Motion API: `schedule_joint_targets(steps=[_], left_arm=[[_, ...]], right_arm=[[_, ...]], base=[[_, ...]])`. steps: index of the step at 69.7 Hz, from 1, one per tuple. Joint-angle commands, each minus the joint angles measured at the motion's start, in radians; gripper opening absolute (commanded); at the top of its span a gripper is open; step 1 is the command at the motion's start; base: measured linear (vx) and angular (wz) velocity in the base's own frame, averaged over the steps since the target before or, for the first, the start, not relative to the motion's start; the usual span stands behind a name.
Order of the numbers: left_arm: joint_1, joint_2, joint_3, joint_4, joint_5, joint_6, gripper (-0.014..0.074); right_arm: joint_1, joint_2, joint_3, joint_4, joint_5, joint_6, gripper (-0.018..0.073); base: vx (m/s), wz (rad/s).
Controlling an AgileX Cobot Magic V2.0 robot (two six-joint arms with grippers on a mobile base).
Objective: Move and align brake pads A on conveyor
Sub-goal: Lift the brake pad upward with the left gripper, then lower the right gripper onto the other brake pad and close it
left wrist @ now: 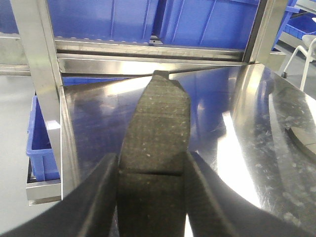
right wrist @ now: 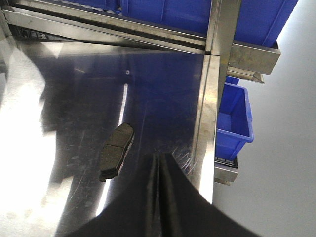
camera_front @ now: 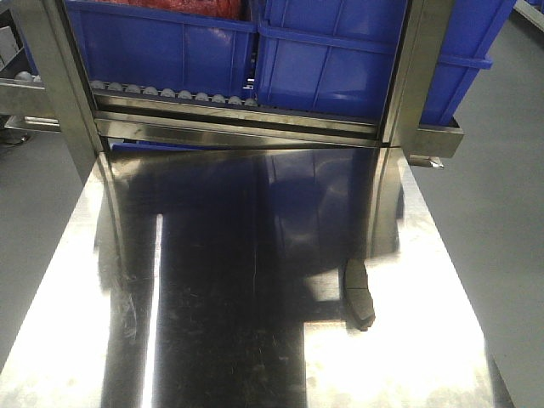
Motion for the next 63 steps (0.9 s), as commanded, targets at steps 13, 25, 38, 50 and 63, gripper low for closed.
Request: schedule_joint_targets(steps=[13,25,38,50,63], left_arm=[[-0.007,0.01,-0.026,-0.007,-0.092,-0.001,0.0104],[-0.007,0.01,-0.026,-0.007,-0.092,-0.001,0.0104],[-0.007,0.01,-0.026,-0.007,-0.092,-0.001,0.0104],[-0.007,0.01,-0.026,-0.007,-0.092,-0.001,0.0104],[-0.007,0.01,-0.026,-0.007,-0.092,-0.001,0.0104]], right_arm=[[-0.001,0.009,-0.026,0.002,-0.073,-0.005,0.0023],[-0.001,0.009,-0.026,-0.005,-0.074,-0.006,0.0208],[-0.001,0.009,-0.026,-0.005,-0.068,-0.006,0.0582],[-0.001,0.009,-0.026,-0.005,-0.095,-0.005,0.073],[-0.001,0.09,-0.04,-0.009,-0.232,0.018,0.0714]], base=[[0.0,0.0],[0.0,0.0],[0.0,0.0],[0.0,0.0],[0.0,0.0]])
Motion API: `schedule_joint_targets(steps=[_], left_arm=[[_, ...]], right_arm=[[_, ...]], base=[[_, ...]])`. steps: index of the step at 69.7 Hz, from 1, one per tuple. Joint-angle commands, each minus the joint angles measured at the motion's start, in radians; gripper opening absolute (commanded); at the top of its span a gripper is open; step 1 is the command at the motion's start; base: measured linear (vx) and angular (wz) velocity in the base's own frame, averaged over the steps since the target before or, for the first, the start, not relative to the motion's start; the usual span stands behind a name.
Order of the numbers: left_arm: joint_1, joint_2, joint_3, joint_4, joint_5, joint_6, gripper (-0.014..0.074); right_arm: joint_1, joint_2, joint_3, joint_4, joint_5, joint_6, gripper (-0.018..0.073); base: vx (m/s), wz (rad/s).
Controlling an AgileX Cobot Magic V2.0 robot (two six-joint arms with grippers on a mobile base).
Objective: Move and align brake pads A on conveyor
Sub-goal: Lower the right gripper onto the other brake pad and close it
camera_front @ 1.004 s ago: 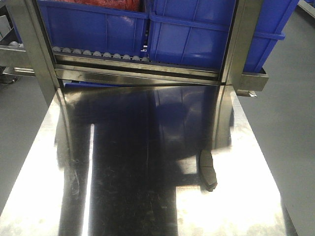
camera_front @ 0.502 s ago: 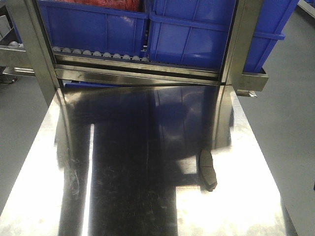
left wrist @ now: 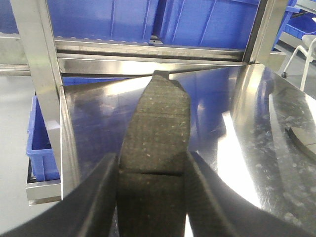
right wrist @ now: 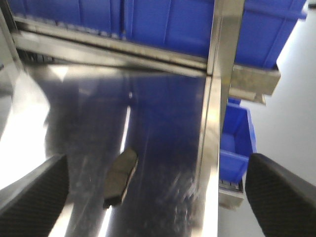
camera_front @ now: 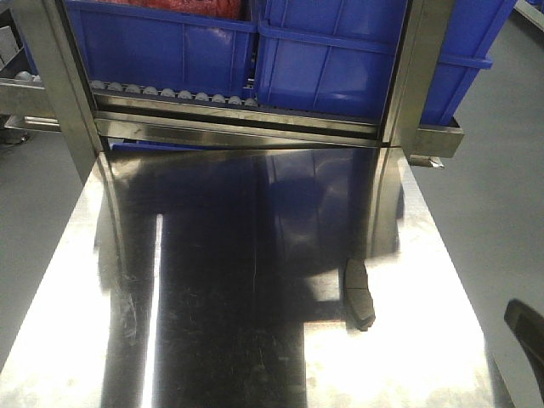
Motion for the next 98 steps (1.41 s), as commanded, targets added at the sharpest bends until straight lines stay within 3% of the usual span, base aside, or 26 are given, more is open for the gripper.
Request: schedule_joint_targets(steps=[1,19,36,44,51,60,79,98], left_arm=[[-0.007,0.01,-0.026,-0.007,-0.092,-0.001,0.0104],[-0.007,0.01,-0.026,-0.007,-0.092,-0.001,0.0104],[-0.007,0.01,-0.026,-0.007,-0.092,-0.001,0.0104],[-0.007,0.01,-0.026,-0.007,-0.092,-0.001,0.0104],[-0.007,0.01,-0.026,-0.007,-0.092,-0.001,0.0104],[-0.007,0.01,-0.026,-0.007,-0.092,-0.001,0.0104],[-0.007,0.01,-0.026,-0.007,-0.092,-0.001,0.0104],[-0.007,0.01,-0.026,-0.007,-0.092,-0.001,0.0104]], right_arm=[[-0.001,0.085,-0.042,-0.01,-0.122,0.009,0.0713],[-0.001,0.484,-0.175,-0.001,-0.053,0.051,0.0684],[0.0,0.85,-0.399,0.026,0.122,0.052,0.0663],[0.05,0.987,-0.492,0.032,0.147,0.06,0.0657],[0.103,1.096,-0.558,0.031,0.156,0.142,0.0654],[0.135,1.214,-0.638,0.031,0.191,0.204,0.0629],[0.135,1.363,-0.691,0.041,0.2,0.205,0.0536],[0.135,1.438,-0.691,0.041,0.181,0.178,0.0531]], base=[[0.0,0.0],[0.0,0.0],[0.0,0.0],[0.0,0.0],[0.0,0.0],[0.0,0.0],[0.0,0.0],[0.0,0.0]])
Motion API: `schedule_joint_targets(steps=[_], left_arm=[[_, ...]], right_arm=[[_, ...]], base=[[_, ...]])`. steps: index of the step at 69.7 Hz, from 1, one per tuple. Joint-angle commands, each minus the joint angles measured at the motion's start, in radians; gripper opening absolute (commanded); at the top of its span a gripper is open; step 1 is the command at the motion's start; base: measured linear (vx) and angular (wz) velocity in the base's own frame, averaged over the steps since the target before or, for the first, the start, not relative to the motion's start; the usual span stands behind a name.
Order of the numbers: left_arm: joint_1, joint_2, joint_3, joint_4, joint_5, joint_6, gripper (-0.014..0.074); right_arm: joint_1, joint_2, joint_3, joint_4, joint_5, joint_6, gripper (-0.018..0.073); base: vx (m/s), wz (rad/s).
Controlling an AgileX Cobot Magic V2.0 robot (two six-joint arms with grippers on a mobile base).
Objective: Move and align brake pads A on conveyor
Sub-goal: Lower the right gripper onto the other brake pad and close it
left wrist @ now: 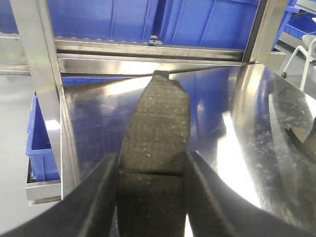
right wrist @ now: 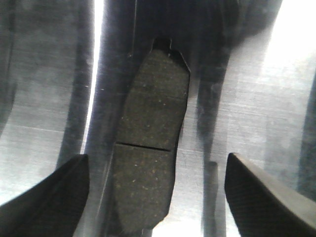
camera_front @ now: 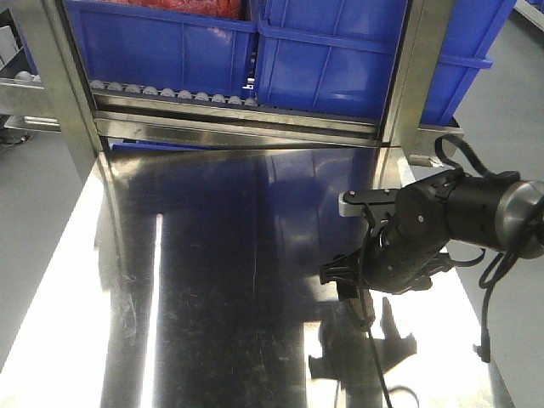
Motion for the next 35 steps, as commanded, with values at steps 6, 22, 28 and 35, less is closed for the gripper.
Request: schedule_joint_targets(steps=[6,22,28,35], left_arm=[[-0.007,0.01,-0.026,-0.007,-0.092,-0.001,0.0104],[-0.007,0.01,-0.026,-0.007,-0.092,-0.001,0.0104],[-0.007,0.01,-0.026,-0.007,-0.092,-0.001,0.0104],[-0.007,0.01,-0.026,-0.007,-0.092,-0.001,0.0104]], right_arm=[[0.001,-0.009,-0.028,-0.005,-0.05,-0.02,0.0531],[0.001,0.001,-0.028,-0.005,-0.079,-0.02,0.0524],[0.001,0.001,-0.028,-0.007,-0.082,-0.02,0.0497],[0.001,0.001,-0.028,-0.012,-0.082,-0.02,0.0438]], base=[[0.0,0.0],[0.0,0.0],[0.0,0.0],[0.0,0.0]])
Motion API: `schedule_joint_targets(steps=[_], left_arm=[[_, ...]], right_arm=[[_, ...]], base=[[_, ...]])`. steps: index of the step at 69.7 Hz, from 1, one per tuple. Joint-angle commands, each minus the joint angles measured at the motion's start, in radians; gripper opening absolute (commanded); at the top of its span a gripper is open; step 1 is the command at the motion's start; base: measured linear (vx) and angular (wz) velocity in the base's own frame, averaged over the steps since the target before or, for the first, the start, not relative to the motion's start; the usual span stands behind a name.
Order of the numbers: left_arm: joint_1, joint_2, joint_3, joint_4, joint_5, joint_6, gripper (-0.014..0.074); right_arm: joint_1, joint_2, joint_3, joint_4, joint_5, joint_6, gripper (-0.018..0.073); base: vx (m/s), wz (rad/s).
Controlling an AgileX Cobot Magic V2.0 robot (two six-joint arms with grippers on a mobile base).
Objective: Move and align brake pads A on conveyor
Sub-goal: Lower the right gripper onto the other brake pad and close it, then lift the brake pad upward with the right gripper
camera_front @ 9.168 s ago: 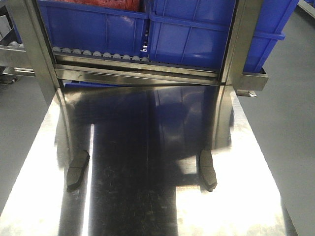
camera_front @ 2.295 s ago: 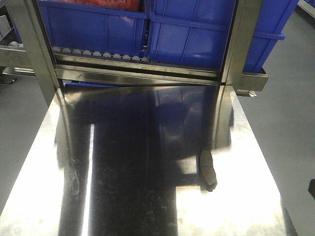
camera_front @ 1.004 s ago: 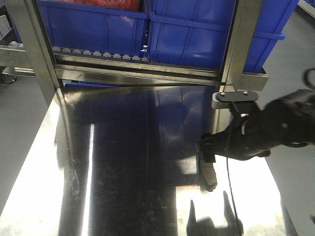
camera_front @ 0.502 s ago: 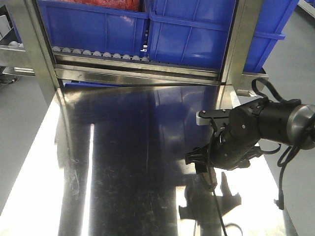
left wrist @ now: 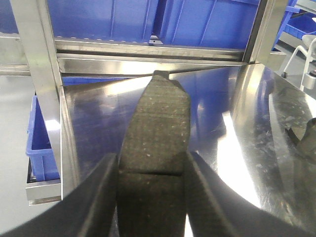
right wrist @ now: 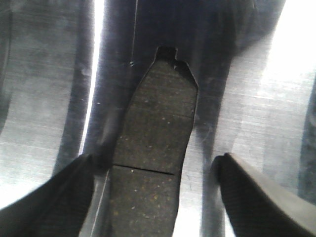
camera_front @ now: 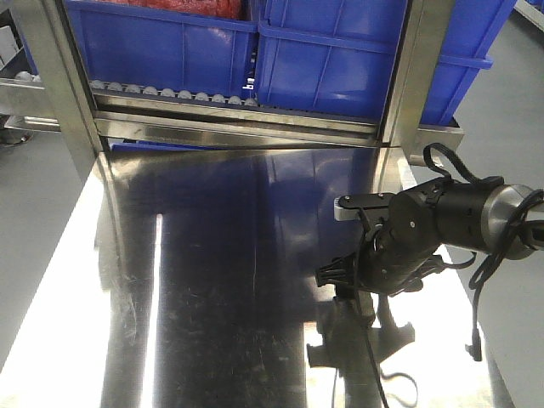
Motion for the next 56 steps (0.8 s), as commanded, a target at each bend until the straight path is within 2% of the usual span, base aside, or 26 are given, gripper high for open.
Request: schedule_joint_targets(steps=[1,17,25,32,48,56], left_arm=[[-0.007,0.01,-0.026,-0.007,-0.092,-0.001,0.0104],[-0.007,0.01,-0.026,-0.007,-0.092,-0.001,0.0104],[-0.007,0.01,-0.026,-0.007,-0.092,-0.001,0.0104],[-0.007,0.01,-0.026,-0.007,-0.092,-0.001,0.0104],[-0.007,0.01,-0.026,-0.007,-0.092,-0.001,0.0104],[-0.007,0.01,-0.026,-0.007,-0.092,-0.001,0.0104]], right_arm=[[0.001,-0.04,-0.028,-0.013,-0.03,-0.009,0.0422],[0.001,-0.04,-0.028,-0.018,-0.027,-0.013,0.0221],[0.001,-0.049,-0.028,-0.02,-0.027,-0.013,0.0149],[0.001,-0.079,-0.028,-0.04,-0.027,-0.013,0.0116],[0.001,-0.219,-0.024,-0.105,-0.017,-0.013,0.0108],[0.001,-0.341,0.039,-0.141,-0.08,-0.013,0.0109]], base=[[0.0,0.0],[0.0,0.0],[0.0,0.0],[0.0,0.0],[0.0,0.0],[0.0,0.0]])
